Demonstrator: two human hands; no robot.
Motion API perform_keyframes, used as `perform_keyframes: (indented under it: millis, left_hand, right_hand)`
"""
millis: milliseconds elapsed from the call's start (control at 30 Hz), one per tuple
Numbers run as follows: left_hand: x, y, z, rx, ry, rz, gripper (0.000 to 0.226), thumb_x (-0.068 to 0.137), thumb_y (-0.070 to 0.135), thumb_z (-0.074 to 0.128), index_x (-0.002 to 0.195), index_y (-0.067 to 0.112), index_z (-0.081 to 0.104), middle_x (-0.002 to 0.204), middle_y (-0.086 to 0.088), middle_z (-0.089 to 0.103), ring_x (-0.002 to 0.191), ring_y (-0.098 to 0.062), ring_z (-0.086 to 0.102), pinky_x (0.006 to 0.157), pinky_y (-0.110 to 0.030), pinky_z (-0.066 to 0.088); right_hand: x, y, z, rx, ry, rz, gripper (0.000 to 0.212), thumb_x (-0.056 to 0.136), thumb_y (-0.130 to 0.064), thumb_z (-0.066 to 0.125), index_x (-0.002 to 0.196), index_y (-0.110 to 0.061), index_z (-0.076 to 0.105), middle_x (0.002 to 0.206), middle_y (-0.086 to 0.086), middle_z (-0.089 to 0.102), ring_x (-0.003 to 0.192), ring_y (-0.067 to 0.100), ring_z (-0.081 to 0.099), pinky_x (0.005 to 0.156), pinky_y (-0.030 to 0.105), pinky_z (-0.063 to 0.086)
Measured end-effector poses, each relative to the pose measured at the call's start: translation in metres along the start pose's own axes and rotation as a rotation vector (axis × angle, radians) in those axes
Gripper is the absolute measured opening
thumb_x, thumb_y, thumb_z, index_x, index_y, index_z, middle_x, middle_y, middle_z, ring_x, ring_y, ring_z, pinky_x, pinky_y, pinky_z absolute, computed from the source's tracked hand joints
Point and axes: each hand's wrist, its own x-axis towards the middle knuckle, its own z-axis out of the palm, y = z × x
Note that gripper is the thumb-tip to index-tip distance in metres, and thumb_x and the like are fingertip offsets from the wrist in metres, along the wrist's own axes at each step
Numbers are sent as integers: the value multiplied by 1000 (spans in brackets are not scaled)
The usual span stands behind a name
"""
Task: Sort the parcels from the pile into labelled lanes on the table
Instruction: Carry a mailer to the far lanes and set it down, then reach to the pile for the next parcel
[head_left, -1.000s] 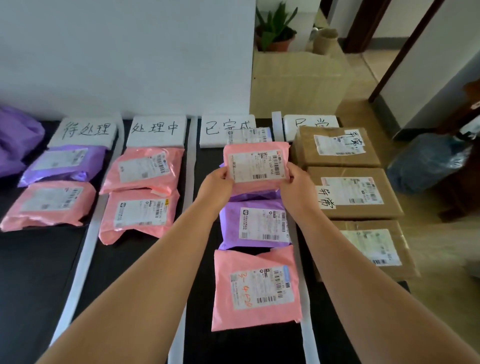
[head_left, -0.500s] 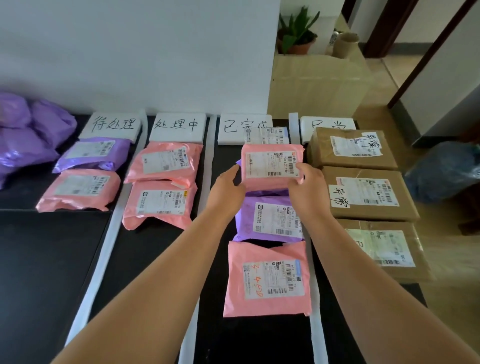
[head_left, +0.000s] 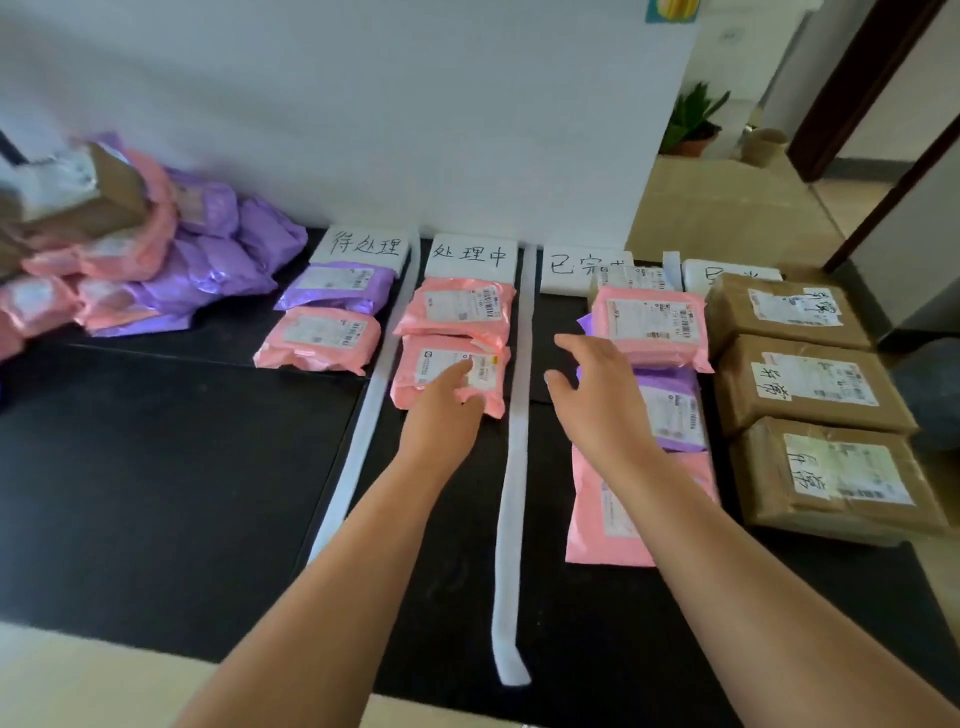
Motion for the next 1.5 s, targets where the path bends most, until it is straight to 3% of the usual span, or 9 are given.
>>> perform_keyframes:
  millis: [100, 167, 467, 733, 1000, 1500]
  left_hand:
    - [-26, -34, -54, -7, 54, -47, 51, 98, 20, 55, 146, 30, 43, 144, 3, 53, 120, -20, 59, 94, -33, 50]
    - [-44, -57, -91, 0, 93, -53, 52, 97, 21, 56, 147, 29, 42, 143, 4, 53, 121, -18, 58, 90, -29, 49]
    - [-139, -165, -245, 40, 233, -48, 46, 97, 23, 56, 142, 26, 49, 138, 4, 57, 115, -16, 59, 96, -36, 51]
    - [-175, -221, -332, 48, 344, -74, 43, 99, 24, 55, 142, 25, 49, 136, 6, 58, 116, -13, 58, 93, -27, 45]
    - [-124, -242, -399, 20, 363, -93, 43, 99, 24, 55, 142, 26, 50, 135, 6, 57, 113, -14, 59, 93, -34, 52]
    - [48, -243, -524, 93, 317, -69, 45, 97, 22, 56, 142, 25, 48, 136, 3, 56, 115, -14, 58, 98, -37, 50]
  right_hand:
    - [-32, -49, 30, -12, -28, -66, 44, 96, -17, 60, 139, -17, 54, 137, 7, 55, 128, 24, 50, 107, 37, 41]
    - [-57, -83, 52, 7, -42, -103, 43, 94, -16, 61, 137, -15, 56, 136, 9, 56, 127, 27, 51, 107, 42, 42]
    - [-169, -225, 140, 22, -158, -204, 47, 96, -26, 63, 141, -23, 51, 143, -1, 51, 133, 16, 48, 109, 35, 43]
    - [-212, -301, 190, 90, -264, -250, 46, 97, -25, 62, 142, -22, 51, 145, 0, 48, 132, 18, 48, 106, 33, 43]
    - [-164, -365, 248, 121, -284, -273, 44, 97, -24, 61, 140, -22, 53, 144, -1, 49, 133, 18, 46, 110, 39, 41]
    - [-21, -475, 339, 164, -263, -268, 45, 96, -21, 62, 140, -17, 54, 140, 2, 52, 132, 19, 47, 109, 38, 40]
